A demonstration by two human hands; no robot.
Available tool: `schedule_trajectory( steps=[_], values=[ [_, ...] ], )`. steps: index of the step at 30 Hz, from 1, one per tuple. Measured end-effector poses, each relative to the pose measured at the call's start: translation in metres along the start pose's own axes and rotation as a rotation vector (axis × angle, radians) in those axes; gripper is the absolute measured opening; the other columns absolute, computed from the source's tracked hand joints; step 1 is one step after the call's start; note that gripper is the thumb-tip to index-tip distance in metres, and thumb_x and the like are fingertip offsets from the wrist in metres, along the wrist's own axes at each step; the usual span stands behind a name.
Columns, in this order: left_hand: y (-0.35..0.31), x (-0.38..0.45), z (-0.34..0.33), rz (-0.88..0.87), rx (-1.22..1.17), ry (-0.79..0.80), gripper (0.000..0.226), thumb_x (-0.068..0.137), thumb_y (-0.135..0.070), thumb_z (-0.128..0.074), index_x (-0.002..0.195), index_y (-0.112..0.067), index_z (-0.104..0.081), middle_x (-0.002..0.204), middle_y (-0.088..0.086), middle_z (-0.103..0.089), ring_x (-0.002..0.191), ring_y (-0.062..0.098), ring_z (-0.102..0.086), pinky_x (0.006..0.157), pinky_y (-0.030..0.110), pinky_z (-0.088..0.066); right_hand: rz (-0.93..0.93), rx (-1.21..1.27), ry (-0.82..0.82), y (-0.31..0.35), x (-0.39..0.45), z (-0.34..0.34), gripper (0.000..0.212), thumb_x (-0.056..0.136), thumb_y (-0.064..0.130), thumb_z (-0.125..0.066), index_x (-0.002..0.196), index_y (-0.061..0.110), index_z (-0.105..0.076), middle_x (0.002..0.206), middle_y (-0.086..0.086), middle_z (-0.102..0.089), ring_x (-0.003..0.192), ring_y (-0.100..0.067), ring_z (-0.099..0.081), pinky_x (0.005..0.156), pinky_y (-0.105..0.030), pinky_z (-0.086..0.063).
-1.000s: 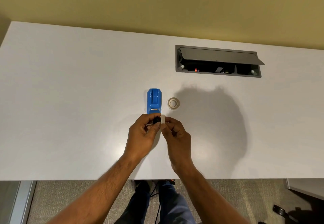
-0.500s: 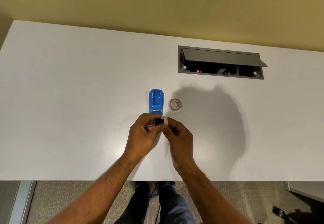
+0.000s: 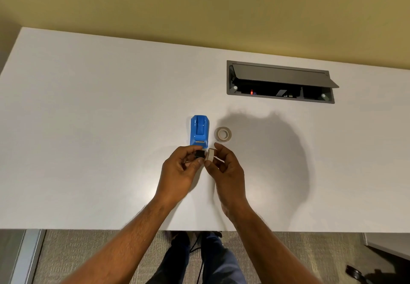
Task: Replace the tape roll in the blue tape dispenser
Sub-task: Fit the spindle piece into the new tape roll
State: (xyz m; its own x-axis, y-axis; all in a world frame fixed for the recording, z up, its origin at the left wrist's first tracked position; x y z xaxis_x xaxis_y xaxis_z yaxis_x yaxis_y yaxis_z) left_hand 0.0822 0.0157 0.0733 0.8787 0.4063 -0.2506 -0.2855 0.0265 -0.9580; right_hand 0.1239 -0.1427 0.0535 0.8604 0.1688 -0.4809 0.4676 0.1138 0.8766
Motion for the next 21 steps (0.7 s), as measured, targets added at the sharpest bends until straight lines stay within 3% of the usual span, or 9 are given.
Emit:
schedule_trajectory(
  steps=[5, 11, 17, 21],
  values=[
    [-0.005, 0.006, 0.005, -0.016, 0.066, -0.038, 0.042, 0.093, -0.013, -0.071, 0.111, -0.05, -0.065, 0.105, -0.036, -0.069, 0.1, -0.005, -0.067, 0.084, 0.005, -0.048, -0.012, -0.048, -0.024, -0.002, -0.001, 0.003, 0.047, 0.092, 0.017, -0.073, 0.132, 0.036, -0.059, 0.126, 0.012, -0.07, 0.117, -0.012, -0.065, 0.104, -0.042, -0.053],
    [-0.011, 0.026, 0.01, -0.025, 0.094, -0.062, 0.035, 0.091, -0.014, -0.072, 0.111, -0.042, -0.066, 0.1, -0.035, -0.069, 0.095, -0.002, -0.068, 0.083, 0.006, -0.049, -0.001, -0.102, -0.023, 0.0, 0.001, 0.006, 0.042, 0.091, 0.019, -0.073, 0.128, 0.033, -0.061, 0.125, 0.008, -0.07, 0.116, -0.014, -0.067, 0.103, -0.046, -0.053],
    [-0.002, 0.028, 0.014, -0.034, 0.107, -0.083, 0.028, 0.091, -0.013, -0.073, 0.113, -0.03, -0.07, 0.103, -0.016, -0.073, 0.094, 0.005, -0.07, 0.084, 0.013, -0.054, 0.108, -0.176, -0.025, 0.035, 0.022, 0.004, 0.035, 0.086, 0.017, -0.076, 0.115, 0.03, -0.061, 0.109, 0.017, -0.072, 0.102, -0.001, -0.07, 0.093, -0.032, -0.058],
    [-0.015, 0.04, 0.015, -0.152, 0.246, -0.123, 0.022, 0.091, -0.012, -0.072, 0.108, -0.026, -0.069, 0.104, -0.012, -0.062, 0.094, 0.001, -0.064, 0.079, 0.009, -0.049, 0.125, -0.187, -0.017, 0.042, 0.025, 0.004, 0.035, 0.086, 0.016, -0.076, 0.112, 0.034, -0.06, 0.109, 0.018, -0.071, 0.102, -0.002, -0.069, 0.091, -0.027, -0.057]
  ],
)
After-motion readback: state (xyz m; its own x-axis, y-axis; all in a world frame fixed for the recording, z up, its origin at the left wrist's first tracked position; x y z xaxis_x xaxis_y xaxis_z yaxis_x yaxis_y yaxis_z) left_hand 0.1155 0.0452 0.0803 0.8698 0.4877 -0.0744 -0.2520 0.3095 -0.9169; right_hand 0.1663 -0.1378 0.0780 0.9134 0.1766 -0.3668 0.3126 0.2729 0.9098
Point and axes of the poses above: each hand's wrist, its own x-axis towards the middle knuckle, its own z-axis out of the back of the hand, y = z × x, the point moved 10 cm from there along x, towards the middle knuckle
